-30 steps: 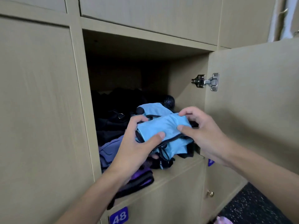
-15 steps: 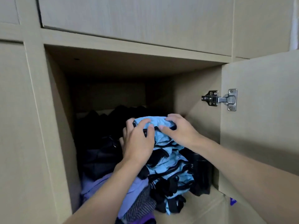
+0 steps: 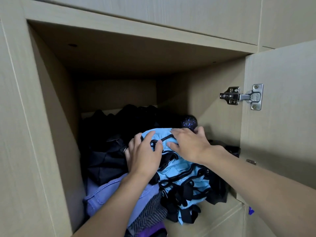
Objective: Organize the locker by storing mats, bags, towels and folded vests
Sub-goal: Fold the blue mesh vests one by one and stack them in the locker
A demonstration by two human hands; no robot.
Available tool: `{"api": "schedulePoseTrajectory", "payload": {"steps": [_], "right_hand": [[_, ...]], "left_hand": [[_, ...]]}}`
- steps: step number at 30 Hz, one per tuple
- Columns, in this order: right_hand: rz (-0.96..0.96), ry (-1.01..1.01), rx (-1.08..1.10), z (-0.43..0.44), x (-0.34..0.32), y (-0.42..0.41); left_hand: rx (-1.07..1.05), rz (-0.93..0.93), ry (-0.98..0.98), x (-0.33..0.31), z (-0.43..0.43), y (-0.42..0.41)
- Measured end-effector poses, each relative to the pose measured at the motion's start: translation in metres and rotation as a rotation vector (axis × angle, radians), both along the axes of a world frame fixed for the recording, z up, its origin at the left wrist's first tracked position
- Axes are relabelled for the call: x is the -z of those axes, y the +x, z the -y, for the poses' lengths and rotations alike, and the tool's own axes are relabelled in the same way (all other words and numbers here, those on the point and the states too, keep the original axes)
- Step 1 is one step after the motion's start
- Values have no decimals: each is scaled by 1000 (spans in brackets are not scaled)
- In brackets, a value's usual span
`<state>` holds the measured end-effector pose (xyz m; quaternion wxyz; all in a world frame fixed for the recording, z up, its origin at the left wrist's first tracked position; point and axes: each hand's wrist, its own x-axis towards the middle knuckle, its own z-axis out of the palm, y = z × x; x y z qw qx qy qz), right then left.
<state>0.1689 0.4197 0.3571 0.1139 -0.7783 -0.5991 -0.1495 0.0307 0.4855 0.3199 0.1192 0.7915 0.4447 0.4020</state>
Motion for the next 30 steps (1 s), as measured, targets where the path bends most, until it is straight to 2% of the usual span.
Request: {"api": "schedulePoseTrajectory", "payload": {"steps": [4, 9, 21, 30], "right_hand": [[6, -72, 40, -2, 0, -3], [-103, 75, 12, 9, -5, -9], [-148, 108, 12, 45, -25, -22], [-191, 181, 35, 104, -8, -52]], "left_hand": [[-38, -78, -33, -6, 2, 5], [-29, -44, -32, -24, 3, 2], [22, -29, 92, -50, 26, -18], [141, 11, 210, -28, 72, -51]]}}
